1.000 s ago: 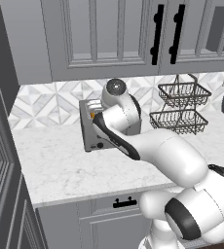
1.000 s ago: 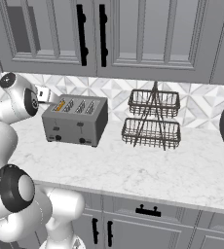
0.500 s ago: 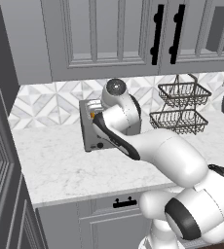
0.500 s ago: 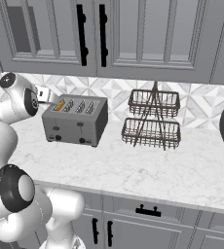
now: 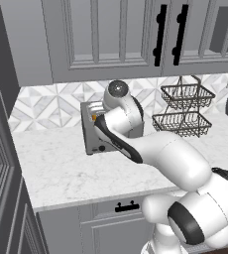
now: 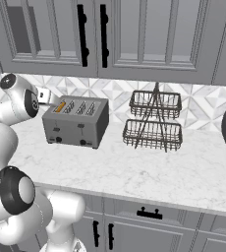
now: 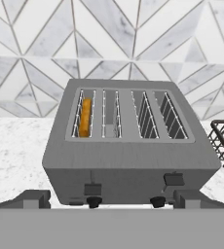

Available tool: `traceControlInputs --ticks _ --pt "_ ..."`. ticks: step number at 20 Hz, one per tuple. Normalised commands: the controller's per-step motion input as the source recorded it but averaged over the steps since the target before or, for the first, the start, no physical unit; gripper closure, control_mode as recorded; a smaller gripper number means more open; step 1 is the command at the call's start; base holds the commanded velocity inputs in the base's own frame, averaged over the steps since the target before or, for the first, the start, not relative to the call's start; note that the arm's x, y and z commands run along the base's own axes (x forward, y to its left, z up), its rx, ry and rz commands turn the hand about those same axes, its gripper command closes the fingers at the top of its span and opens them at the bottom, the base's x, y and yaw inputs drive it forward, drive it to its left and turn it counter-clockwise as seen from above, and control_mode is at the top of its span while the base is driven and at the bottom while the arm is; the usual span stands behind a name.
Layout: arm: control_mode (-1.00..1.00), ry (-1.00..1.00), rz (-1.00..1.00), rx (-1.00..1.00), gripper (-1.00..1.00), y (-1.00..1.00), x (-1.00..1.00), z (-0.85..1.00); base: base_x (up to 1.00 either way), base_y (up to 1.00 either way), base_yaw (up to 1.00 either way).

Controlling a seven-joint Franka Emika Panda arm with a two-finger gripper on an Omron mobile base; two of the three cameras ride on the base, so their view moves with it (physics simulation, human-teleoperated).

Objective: Start the toaster. Once the lever pops up, take the bread to the plate on the dining counter.

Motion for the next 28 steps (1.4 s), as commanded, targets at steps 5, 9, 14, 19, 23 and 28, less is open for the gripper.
traceControlInputs --ticks 5,9,14,19,23,28 --pt "-1.0 0.04 0.0 0.0 -1.0 0.01 0.0 -0.08 0.0 0.0 0.0" --pt "-1.0 0.01 0.0 0.0 -1.0 0.0 0.0 -0.09 0.0 0.0 0.0" --pt "-1.0 0.01 0.0 0.0 -1.0 0.07 0.02 -0.03 0.0 0.0 0.0" --pt "-1.0 0.0 -0.02 -0.01 -1.0 0.15 0.2 -0.11 0.0 0.0 0.0" --pt "-1.0 0.0 -0.03 0.0 -1.0 0.01 0.25 -0.01 0.0 0.0 0.0" --pt "-1.0 0.0 -0.04 -0.05 -1.0 -0.01 0.11 -0.12 0.0 0.0 0.0"
